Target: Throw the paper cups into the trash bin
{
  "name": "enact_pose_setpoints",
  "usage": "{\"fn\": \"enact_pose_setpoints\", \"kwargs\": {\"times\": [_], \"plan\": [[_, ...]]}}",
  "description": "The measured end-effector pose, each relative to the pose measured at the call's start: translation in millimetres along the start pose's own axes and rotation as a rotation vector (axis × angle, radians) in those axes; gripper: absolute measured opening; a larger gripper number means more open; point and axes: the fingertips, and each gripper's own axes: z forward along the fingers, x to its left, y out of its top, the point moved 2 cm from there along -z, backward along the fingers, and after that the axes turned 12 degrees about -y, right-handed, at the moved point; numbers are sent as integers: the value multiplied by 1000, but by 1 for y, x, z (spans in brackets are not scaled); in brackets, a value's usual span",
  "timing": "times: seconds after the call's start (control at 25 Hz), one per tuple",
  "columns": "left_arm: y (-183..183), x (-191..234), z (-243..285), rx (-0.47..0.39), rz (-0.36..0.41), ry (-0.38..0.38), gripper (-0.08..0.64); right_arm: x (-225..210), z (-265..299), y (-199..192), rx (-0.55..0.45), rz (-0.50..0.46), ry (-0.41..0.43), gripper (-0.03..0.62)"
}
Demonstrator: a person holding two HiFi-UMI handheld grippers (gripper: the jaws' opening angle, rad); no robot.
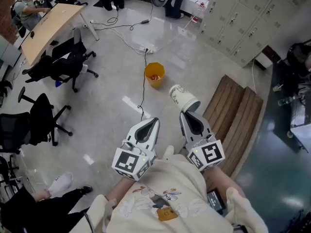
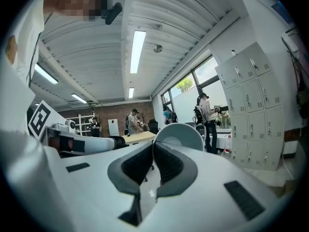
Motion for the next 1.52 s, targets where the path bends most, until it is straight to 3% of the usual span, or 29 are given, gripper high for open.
{"fn": "enact_pose_setpoints", "kwargs": {"times": [0.4, 0.72, 0.96, 1.2, 1.52], "plan": [[-5, -8, 30, 10, 13, 24, 5, -50, -4, 1, -14, 47, -9, 21], [-6, 13, 61, 0, -22, 70, 5, -83, 32, 10, -14, 37, 14, 21], [7, 82, 97, -16, -61, 84, 5, -101, 110, 17, 12, 58, 8, 21], [42, 183, 124, -51, -86, 91, 5, -106, 212, 33, 36, 10, -1, 21], [68, 293, 160, -19, -87, 57, 5, -118, 319, 45, 52, -2, -44, 21]]}}
